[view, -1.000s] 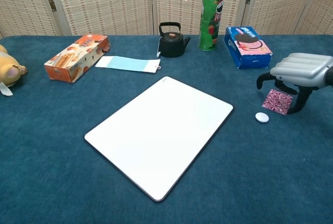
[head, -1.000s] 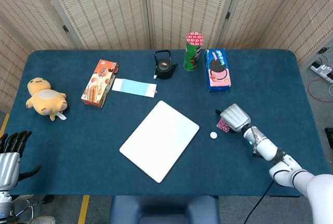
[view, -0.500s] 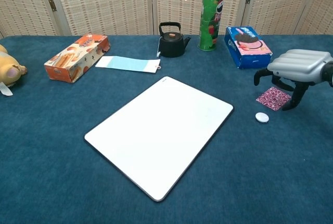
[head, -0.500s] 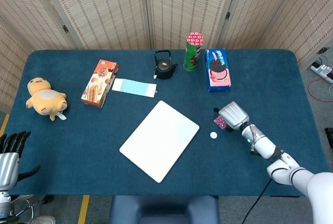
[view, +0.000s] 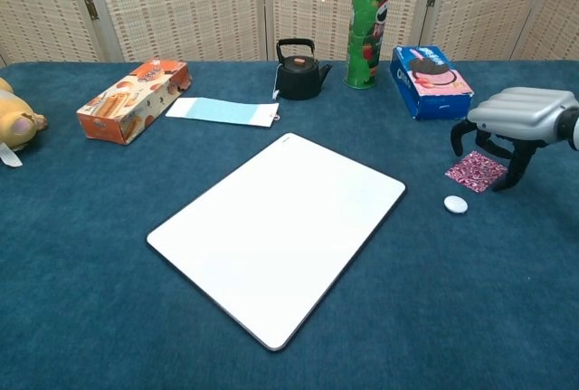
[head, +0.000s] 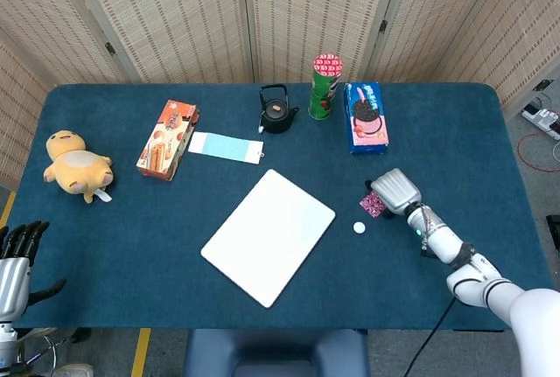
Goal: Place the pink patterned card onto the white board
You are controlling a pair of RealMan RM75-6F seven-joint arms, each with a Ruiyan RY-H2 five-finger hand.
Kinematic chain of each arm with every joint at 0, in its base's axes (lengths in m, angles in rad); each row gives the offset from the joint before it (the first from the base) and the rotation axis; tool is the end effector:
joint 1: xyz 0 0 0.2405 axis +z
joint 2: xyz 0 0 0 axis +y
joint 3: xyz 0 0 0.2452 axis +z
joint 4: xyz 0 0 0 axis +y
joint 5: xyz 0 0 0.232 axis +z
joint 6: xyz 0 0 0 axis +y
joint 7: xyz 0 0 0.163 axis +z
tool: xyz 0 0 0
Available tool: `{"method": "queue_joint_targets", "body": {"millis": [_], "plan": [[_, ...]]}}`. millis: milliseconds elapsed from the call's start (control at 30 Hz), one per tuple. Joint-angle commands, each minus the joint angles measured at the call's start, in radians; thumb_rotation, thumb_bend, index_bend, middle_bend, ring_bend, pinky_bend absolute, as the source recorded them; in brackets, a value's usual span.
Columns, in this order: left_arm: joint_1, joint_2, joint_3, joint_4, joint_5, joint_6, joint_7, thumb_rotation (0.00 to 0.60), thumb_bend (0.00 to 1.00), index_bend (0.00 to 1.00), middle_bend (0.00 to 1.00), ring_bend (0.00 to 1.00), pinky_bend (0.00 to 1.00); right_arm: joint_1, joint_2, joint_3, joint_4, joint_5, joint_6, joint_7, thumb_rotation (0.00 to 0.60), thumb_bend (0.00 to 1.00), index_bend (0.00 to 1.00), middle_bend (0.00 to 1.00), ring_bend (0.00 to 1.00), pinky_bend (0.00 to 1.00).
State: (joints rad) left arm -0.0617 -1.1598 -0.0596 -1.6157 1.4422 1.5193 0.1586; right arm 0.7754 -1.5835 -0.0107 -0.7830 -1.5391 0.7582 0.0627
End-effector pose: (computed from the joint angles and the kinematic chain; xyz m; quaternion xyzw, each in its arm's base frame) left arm -0.3149 0.1953 0.1307 -0.5853 -0.3626 -0.3487 0.6359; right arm -0.2754 -0.4231 -0.0116 0.8350 -0.2410 0.1934 0.4552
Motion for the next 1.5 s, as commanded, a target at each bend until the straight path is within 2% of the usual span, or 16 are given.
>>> {"method": "queue_joint_targets", "body": {"millis": [33, 267, 500, 667, 867, 1133, 1300, 1500], "plan": [[0.000, -0.001, 0.000, 0.001, -0.001, -0.001, -0.001, 0.600, 0.15, 0.14, 0.16, 0.12, 0.05, 0.007, -0.006, 0.000, 0.009, 0.001, -0.008, 0.003, 0.554, 0.08, 0.36, 0.78, 0.98, 0.80], [0.002, -0.003, 0.000, 0.007, -0.004, -0.003, -0.005, 0.600, 0.16, 0.14, 0.16, 0.12, 0.05, 0.021, -0.020, 0.001, 0.032, 0.011, -0.041, 0.007, 0.553, 0.08, 0.36, 0.78, 0.98, 0.80], [0.002, -0.003, -0.001, 0.011, -0.005, -0.003, -0.008, 0.600, 0.15, 0.14, 0.16, 0.12, 0.05, 0.033, -0.027, 0.003, 0.044, 0.020, -0.067, 0.009, 0.552, 0.13, 0.36, 0.78, 0.98, 0.80], [0.003, -0.004, 0.000, 0.012, -0.004, -0.004, -0.009, 0.600, 0.16, 0.14, 0.16, 0.12, 0.05, 0.034, -0.028, 0.000, 0.046, 0.020, -0.067, 0.009, 0.551, 0.17, 0.41, 0.78, 0.98, 0.80], [0.002, -0.007, 0.000, 0.016, -0.001, -0.004, -0.012, 0.600, 0.15, 0.14, 0.16, 0.12, 0.05, 0.026, -0.024, -0.001, 0.045, 0.020, -0.048, 0.011, 0.587, 0.18, 0.48, 0.78, 0.98, 0.80], [0.002, -0.006, 0.000, 0.016, 0.002, -0.003, -0.012, 0.600, 0.16, 0.14, 0.16, 0.12, 0.05, 0.021, -0.019, 0.002, 0.036, 0.025, -0.040, 0.008, 0.592, 0.20, 0.50, 0.78, 0.98, 0.80], [0.005, -0.003, 0.000, 0.014, 0.000, -0.001, -0.011, 0.600, 0.15, 0.14, 0.16, 0.12, 0.05, 0.020, 0.019, 0.010, -0.023, 0.015, 0.009, 0.020, 0.591, 0.21, 0.50, 0.78, 0.98, 0.80], [0.004, 0.002, -0.002, 0.005, 0.004, 0.003, -0.006, 0.600, 0.15, 0.14, 0.16, 0.12, 0.05, 0.028, 0.121, 0.040, -0.189, 0.008, 0.074, 0.009, 0.593, 0.20, 0.50, 0.78, 0.98, 0.80]]}}
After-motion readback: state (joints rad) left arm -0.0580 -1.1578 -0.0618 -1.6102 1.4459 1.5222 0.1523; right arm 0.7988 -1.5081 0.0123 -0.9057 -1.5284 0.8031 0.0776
